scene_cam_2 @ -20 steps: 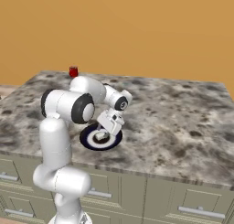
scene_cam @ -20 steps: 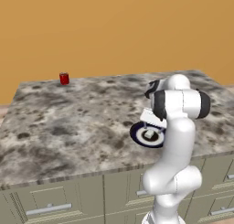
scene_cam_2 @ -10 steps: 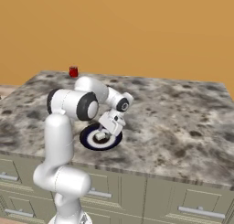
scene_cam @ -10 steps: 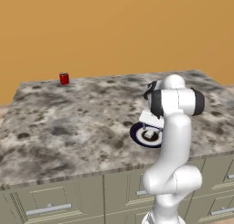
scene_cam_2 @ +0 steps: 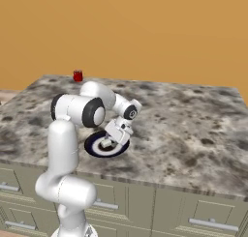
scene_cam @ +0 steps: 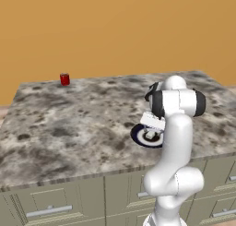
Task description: Pick up the marshmallow and place it in the cup of hot chocolate on the dining counter.
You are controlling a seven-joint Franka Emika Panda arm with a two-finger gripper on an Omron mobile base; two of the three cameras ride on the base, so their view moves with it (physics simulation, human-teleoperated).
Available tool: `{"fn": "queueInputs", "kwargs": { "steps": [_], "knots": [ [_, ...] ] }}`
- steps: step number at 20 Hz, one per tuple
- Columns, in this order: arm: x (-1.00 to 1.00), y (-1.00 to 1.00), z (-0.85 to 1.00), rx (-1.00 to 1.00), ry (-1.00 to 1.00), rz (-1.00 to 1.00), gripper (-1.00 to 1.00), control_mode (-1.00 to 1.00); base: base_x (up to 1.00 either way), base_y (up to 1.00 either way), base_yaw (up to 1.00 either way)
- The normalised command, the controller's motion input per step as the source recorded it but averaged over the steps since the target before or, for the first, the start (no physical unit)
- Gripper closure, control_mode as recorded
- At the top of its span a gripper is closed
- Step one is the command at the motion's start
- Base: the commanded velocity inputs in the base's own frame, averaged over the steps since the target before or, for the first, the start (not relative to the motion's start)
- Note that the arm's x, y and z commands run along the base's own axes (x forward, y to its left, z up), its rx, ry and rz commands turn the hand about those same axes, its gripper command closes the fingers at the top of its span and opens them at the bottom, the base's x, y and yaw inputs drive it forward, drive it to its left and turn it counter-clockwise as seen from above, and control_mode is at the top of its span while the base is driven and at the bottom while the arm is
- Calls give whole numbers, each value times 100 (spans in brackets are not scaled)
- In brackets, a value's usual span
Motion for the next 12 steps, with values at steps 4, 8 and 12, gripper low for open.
{"fn": "queueInputs", "kwargs": {
  "steps": [4,8,12],
  "knots": [
    [0,8,-13,0,1,-5,100,-100,0,0,0],
    [-13,13,-6,0,0,-7,100,-100,0,0,0],
    [-28,0,0,0,0,-9,100,-100,0,0,0]
  ]
}}
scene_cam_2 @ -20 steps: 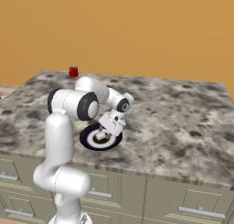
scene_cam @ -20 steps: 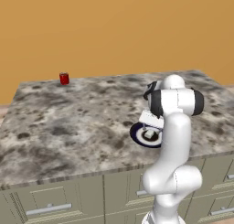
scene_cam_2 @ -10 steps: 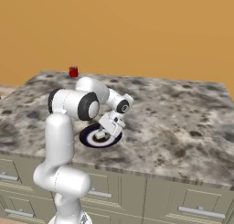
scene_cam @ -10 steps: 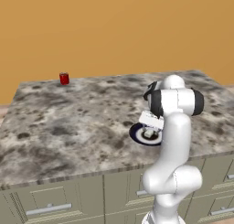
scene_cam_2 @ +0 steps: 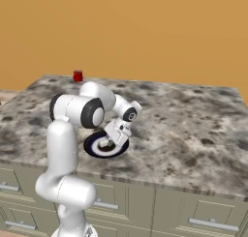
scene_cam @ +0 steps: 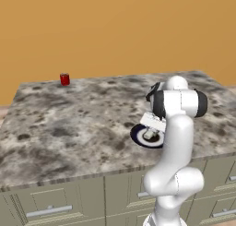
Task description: Pick up the marshmallow and place it in the cup of hot chocolate on the dining counter.
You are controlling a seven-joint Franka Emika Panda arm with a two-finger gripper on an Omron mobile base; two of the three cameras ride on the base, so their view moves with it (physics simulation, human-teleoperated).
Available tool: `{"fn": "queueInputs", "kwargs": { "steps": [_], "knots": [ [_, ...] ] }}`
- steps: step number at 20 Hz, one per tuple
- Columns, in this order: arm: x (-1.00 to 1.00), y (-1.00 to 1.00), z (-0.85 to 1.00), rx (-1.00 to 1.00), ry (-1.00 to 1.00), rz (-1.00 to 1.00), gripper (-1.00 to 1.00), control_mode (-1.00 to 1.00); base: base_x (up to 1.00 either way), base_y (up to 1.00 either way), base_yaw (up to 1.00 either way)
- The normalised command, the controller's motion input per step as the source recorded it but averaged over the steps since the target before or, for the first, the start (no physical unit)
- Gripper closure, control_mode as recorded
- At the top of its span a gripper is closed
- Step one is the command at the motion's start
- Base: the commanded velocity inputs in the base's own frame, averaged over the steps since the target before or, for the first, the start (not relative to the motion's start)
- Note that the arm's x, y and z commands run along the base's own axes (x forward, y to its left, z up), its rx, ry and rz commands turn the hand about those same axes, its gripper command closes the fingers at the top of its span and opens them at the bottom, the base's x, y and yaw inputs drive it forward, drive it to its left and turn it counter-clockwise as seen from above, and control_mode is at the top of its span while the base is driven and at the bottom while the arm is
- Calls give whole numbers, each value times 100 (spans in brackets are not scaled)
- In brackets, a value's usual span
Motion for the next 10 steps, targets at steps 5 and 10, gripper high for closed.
{"fn": "queueInputs", "kwargs": {
  "steps": [5,10],
  "knots": [
    [-39,-3,25,4,0,-9,100,-100,0,0,0],
    [-20,-15,96,7,8,-16,100,-100,0,0,0]
  ]
}}
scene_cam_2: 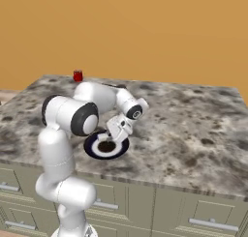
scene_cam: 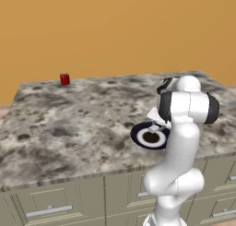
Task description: Pick up the marshmallow and place it in the cup of hot chocolate on the dining counter.
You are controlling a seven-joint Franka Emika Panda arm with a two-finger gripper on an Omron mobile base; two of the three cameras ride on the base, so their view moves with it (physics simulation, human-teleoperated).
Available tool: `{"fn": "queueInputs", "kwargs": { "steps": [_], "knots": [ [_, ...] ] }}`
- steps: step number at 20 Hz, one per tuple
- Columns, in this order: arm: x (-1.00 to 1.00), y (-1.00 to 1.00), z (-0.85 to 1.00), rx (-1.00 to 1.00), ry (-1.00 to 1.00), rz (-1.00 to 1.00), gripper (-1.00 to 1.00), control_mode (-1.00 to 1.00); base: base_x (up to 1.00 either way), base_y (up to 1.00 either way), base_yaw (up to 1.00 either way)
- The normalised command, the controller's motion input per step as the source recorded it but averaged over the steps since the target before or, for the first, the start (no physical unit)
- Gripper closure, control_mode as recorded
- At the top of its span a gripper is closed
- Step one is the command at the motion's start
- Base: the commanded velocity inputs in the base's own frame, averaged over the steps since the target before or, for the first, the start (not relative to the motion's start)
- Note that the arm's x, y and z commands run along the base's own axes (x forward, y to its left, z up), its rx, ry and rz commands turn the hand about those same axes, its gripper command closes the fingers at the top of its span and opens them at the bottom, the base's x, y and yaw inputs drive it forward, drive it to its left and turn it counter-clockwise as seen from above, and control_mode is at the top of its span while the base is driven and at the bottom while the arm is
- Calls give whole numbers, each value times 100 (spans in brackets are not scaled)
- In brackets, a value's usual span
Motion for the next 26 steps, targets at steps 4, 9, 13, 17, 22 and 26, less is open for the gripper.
{"fn": "queueInputs", "kwargs": {
  "steps": [4,9,13,17,22,26],
  "knots": [
    [-20,-15,80,-1,3,-7,100,-100,0,0,0],
    [-30,-3,42,-24,-1,-7,100,-100,0,0,0],
    [-49,-6,15,-34,-4,-2,100,-100,0,0,0],
    [-75,-25,30,-15,-41,26,100,-100,0,0,0],
    [-21,-10,14,-2,-63,57,100,-100,0,0,0],
    [0,0,10,-8,-77,53,100,-100,0,0,0]
  ]
}}
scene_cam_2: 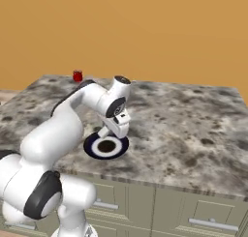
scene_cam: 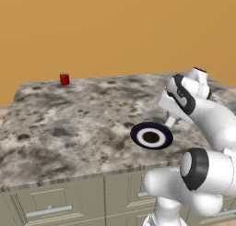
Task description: Pick up the marshmallow and place it in the cup of hot chocolate on the dining counter.
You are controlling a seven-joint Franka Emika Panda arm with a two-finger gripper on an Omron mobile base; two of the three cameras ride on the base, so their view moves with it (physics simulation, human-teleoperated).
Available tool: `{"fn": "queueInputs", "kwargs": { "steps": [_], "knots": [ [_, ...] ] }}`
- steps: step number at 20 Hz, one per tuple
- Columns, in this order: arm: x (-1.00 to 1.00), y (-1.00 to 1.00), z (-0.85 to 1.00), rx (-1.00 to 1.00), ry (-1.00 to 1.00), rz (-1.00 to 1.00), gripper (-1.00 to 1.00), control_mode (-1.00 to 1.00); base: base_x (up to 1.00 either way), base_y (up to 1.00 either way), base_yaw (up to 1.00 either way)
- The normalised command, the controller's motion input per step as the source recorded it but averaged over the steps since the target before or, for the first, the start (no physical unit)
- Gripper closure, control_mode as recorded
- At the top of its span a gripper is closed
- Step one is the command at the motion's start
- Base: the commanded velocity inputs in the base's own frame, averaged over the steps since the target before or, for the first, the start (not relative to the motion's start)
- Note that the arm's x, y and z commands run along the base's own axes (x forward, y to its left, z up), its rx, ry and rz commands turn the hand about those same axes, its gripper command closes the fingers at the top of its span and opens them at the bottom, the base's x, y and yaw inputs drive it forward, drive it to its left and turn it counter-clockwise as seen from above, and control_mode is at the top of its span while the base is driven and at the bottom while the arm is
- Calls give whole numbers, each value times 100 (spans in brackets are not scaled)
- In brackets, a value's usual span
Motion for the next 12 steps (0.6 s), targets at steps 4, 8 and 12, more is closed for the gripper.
{"fn": "queueInputs", "kwargs": {
  "steps": [4,8,12],
  "knots": [
    [-13,1,44,-15,-51,39,100,-100,0,0,0],
    [-3,37,45,-31,-14,24,100,-100,0,0,0],
    [-21,20,49,-39,-2,21,100,-100,0,0,0]
  ]
}}
